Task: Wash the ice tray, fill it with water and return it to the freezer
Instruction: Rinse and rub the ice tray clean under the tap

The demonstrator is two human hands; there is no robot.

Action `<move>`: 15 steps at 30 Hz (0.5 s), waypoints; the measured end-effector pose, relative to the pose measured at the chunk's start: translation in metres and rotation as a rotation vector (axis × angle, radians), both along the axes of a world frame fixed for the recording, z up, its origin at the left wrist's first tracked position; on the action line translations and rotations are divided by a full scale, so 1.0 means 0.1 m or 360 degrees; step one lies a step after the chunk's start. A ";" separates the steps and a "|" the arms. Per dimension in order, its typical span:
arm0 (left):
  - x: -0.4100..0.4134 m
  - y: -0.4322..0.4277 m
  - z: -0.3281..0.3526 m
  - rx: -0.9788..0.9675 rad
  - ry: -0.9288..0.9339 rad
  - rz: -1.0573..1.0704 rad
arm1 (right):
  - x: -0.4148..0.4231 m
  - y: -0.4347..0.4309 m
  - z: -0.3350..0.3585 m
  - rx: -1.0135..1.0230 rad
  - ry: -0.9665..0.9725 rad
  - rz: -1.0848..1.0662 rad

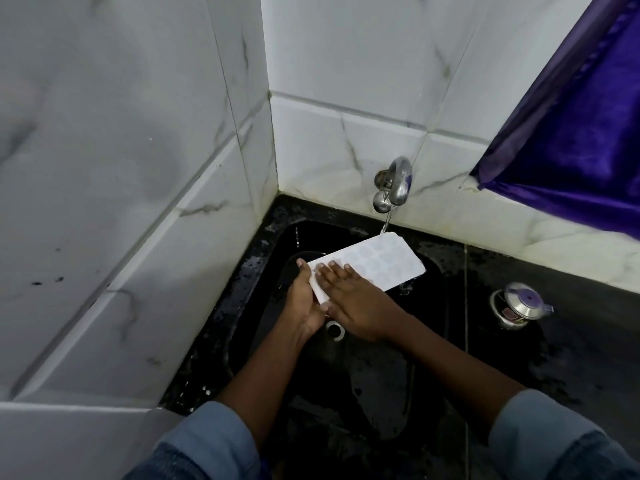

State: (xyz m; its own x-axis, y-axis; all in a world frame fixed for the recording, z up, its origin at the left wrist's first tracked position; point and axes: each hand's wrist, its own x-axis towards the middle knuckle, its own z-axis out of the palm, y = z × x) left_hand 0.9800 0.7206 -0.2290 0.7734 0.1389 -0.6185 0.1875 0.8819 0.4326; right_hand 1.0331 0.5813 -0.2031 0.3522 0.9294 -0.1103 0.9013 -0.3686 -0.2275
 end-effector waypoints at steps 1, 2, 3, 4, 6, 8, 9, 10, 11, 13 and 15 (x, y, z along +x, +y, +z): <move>-0.01 0.00 0.06 -0.0044 -0.0006 -0.0023 | -0.01 -0.04 0.00 -0.0012 -0.0025 0.0023; -0.02 -0.01 0.09 -0.0049 -0.0003 -0.0032 | -0.01 -0.04 0.00 -0.0036 -0.0049 0.0038; -0.02 -0.01 0.12 -0.0029 -0.0011 -0.0026 | 0.00 0.02 0.03 -0.0051 -0.0058 0.0028; 0.00 -0.01 0.10 -0.0014 -0.0027 0.0005 | 0.02 0.09 0.05 -0.0046 -0.0046 -0.0015; 0.04 0.00 0.15 0.0041 -0.0059 0.0030 | 0.05 0.22 0.08 -0.0019 -0.0030 -0.0131; 0.06 0.06 0.20 -0.0004 -0.0053 0.0018 | 0.00 0.18 0.08 -0.0042 -0.0050 -0.0132; 0.06 0.11 0.20 -0.0032 -0.0050 0.0000 | -0.04 0.11 0.05 -0.0061 -0.0055 -0.0090; 0.06 0.15 0.18 -0.0041 -0.0049 -0.0022 | -0.11 0.02 0.04 -0.0093 -0.0055 -0.0051; 0.04 0.16 0.17 -0.0010 -0.0017 -0.0041 | -0.15 -0.03 0.04 -0.0132 -0.0063 -0.0028; 0.02 0.10 0.13 0.0027 0.0029 -0.0028 | -0.09 0.09 0.06 -0.0143 -0.0071 -0.0034; 0.04 0.02 0.10 0.0054 -0.0016 0.0028 | 0.03 0.28 0.10 -0.0124 -0.0016 -0.0123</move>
State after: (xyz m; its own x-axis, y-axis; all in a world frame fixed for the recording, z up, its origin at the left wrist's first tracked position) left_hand 0.9836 0.7228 -0.2186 0.7769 0.1735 -0.6053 0.1673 0.8698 0.4641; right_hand 1.0358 0.6093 -0.1928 0.4240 0.8881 -0.1774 0.8716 -0.4534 -0.1865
